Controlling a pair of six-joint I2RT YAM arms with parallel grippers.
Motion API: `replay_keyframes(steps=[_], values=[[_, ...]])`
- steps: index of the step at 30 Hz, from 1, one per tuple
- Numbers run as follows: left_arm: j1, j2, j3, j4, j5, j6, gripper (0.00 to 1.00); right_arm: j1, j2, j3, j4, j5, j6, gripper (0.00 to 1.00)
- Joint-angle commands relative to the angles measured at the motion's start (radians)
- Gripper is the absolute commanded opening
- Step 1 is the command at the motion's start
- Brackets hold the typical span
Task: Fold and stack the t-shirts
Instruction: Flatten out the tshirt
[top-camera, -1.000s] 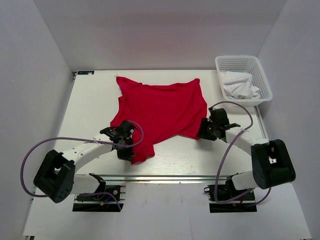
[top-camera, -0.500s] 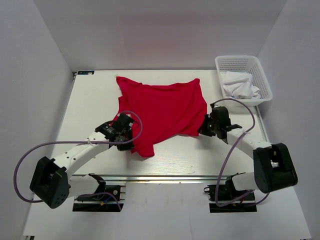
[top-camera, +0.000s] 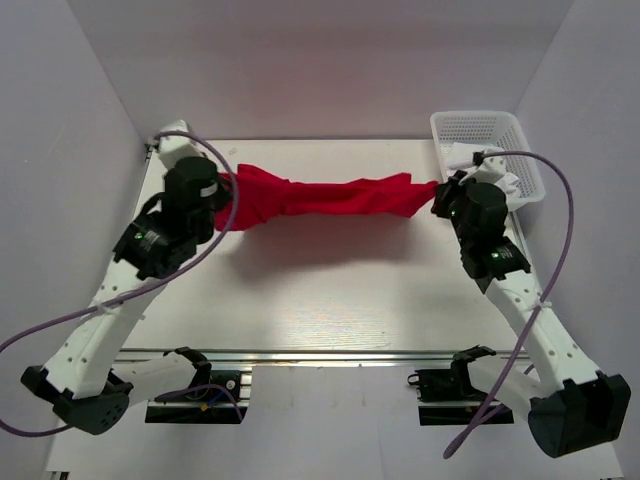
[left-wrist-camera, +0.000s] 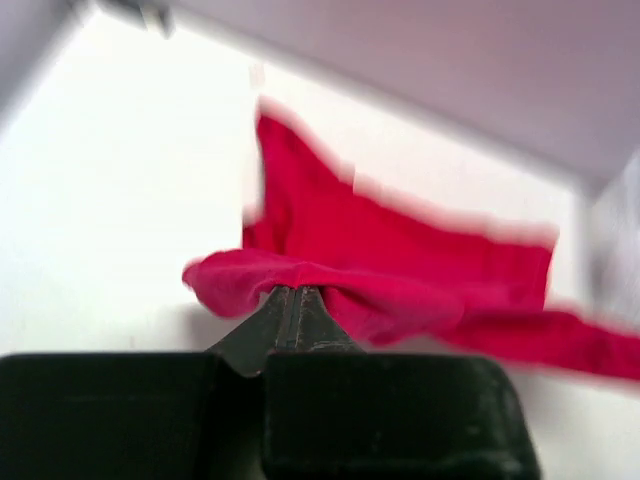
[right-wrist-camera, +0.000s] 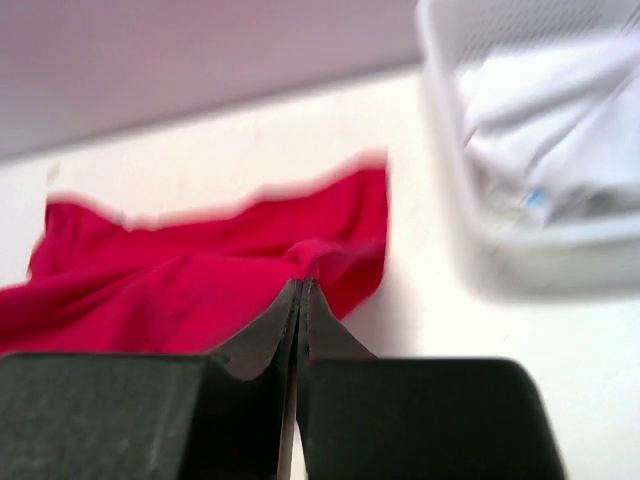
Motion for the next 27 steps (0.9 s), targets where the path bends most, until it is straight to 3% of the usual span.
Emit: replay_keyframes(steps=[1,5,12,22,27], values=[[0.004,-0.061,0.115,0.057,-0.250,0.102,0.00,-0.005,-0.061,0.103,0.084,0.171,-0.118,0.00],[0.004,-0.110,0.192,0.186,-0.237,0.267,0.00,-0.003,-0.107,0.219,0.099,0.170,-0.199,0.00],[0.004,-0.151,0.319,0.271,-0.263,0.410,0.00,-0.003,-0.225,0.322,0.125,0.170,-0.360,0.00],[0.004,-0.185,0.564,0.248,0.174,0.518,0.00,-0.003,-0.346,0.558,-0.055,-0.051,-0.440,0.00],[0.004,-0.185,0.617,0.205,0.259,0.518,0.00,-0.003,-0.440,0.578,-0.120,-0.162,-0.419,0.00]])
